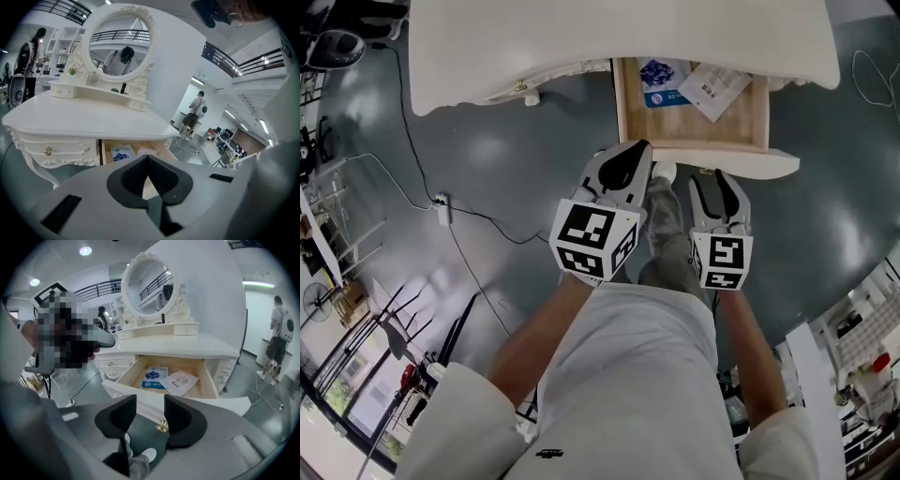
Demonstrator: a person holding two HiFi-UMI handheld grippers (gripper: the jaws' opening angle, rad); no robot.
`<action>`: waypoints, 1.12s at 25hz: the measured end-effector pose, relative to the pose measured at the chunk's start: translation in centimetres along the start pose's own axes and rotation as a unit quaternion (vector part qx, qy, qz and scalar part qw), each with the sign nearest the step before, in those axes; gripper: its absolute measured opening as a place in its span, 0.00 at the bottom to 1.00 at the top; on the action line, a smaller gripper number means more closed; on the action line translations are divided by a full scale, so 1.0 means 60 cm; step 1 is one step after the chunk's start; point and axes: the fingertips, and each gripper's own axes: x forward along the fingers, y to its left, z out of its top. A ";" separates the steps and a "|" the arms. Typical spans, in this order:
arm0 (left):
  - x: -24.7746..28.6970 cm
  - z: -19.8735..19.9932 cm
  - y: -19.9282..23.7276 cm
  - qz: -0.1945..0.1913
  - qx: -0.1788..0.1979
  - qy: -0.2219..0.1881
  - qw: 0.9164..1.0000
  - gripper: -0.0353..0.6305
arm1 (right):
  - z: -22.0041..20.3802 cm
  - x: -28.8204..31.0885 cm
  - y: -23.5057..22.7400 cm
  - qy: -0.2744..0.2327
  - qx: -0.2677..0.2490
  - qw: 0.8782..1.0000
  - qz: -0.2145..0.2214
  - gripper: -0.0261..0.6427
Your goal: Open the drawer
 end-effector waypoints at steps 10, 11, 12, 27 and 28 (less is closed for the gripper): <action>-0.042 0.026 -0.008 0.012 0.002 -0.018 1.000 0.06 | 0.092 -0.036 -0.005 -0.054 0.004 0.998 0.012 0.33; -0.046 0.028 -0.008 0.013 0.002 -0.020 1.000 0.06 | 0.100 -0.040 -0.006 -0.058 0.010 0.998 0.013 0.33; -0.050 0.032 -0.009 0.015 0.002 -0.022 1.000 0.06 | 0.109 -0.045 -0.007 -0.063 0.015 0.998 0.015 0.33; -0.125 0.137 -0.025 0.027 0.006 -0.091 0.996 0.06 | 0.289 -0.153 -0.051 -0.172 -0.015 0.985 0.004 0.33; -0.128 0.142 -0.027 0.026 0.007 -0.095 0.995 0.06 | 0.299 -0.159 -0.052 -0.179 -0.018 0.984 0.004 0.33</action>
